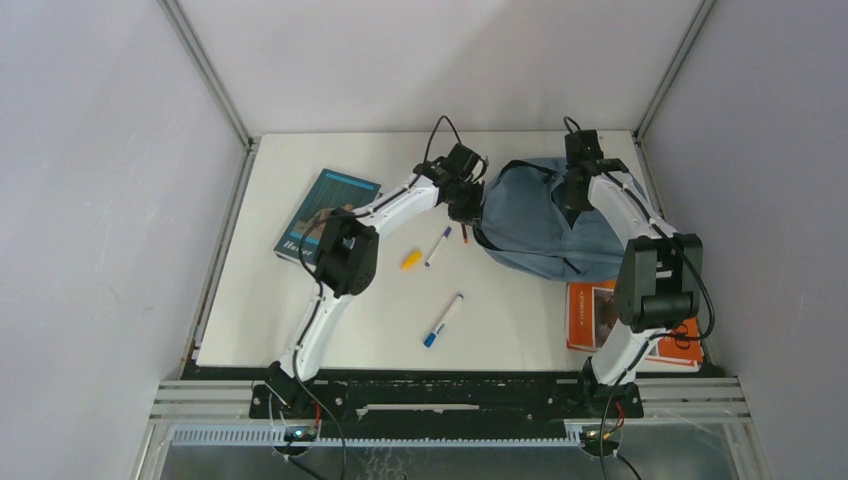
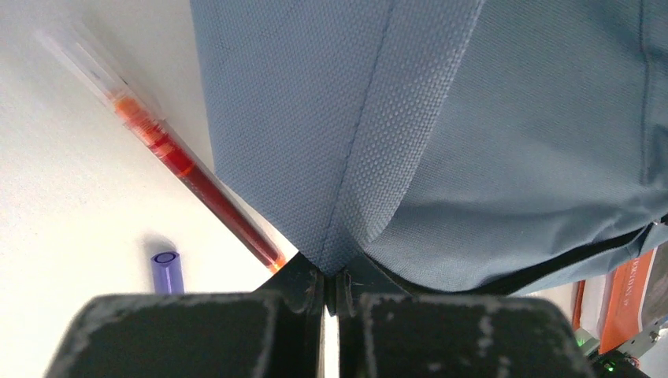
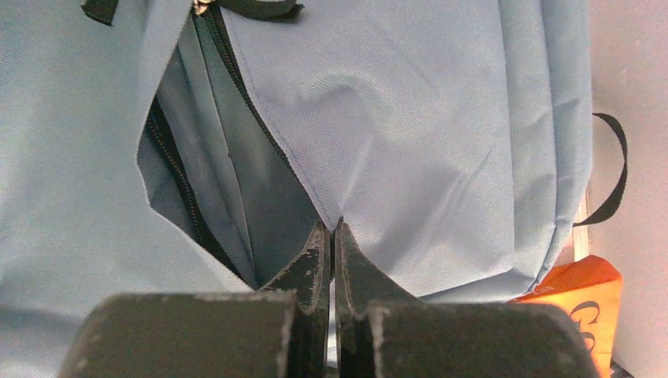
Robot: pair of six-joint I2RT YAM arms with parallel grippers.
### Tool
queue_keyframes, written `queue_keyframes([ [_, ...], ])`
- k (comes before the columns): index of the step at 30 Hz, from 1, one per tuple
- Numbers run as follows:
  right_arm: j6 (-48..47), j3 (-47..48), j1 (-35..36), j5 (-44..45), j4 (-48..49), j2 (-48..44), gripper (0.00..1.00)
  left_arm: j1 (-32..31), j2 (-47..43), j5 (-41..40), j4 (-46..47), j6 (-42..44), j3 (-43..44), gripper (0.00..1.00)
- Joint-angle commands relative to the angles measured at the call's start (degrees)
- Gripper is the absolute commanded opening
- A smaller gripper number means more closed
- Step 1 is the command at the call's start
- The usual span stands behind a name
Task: Pack the student bag
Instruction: Adjust the stationery at the center of the board.
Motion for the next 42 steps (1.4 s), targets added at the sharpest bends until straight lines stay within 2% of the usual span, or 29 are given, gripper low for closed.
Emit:
queue_keyframes([
  [1,0.18,0.22,-0.08,0.01,0.15,-4.38,0.00,0.87,-4.40,-1.13,-0.31,1.66,-0.20,0.00],
  [12,0.79,-0.13,-0.34,-3.46,-0.57,-2.73,0.00,0.84,-6.42,0.23,-1.08,1.79,0.12,0.02],
  [14,0.92,-0.16,-0.34,-3.90,-0.40,-2.73,0.00,0.84,-8.09,0.44,-1.10,1.91,-0.03,0.10],
  [21,1.06,-0.32,-0.34,-4.22,0.14,-2.93,0.00,0.96,-14.68,-3.36,-2.24,2.58,-0.88,0.58],
  [25,1.34,-0.33,-0.28,-4.99,0.28,-2.99,0.00,2.09,-16.78,-7.89,-2.50,4.42,-1.04,0.75],
  [31,2.08,-0.74,1.12,-5.84,0.16,-3.17,0.00,6.76,-13.31,-11.32,-0.64,9.53,3.05,0.77],
  [34,2.50,-0.97,1.41,-5.90,0.19,-3.26,0.00,9.58,-9.27,-11.25,0.38,8.75,7.59,0.78],
  [38,3.03,-1.15,1.50,-6.73,0.24,-3.13,0.00,13.34,-3.47,-7.30,5.00,1.27,12.33,0.82],
  [42,3.52,-1.27,1.64,-7.95,0.48,-2.70,0.00,16.99,2.31,-0.46,17.54,-13.04,12.76,0.83],
])
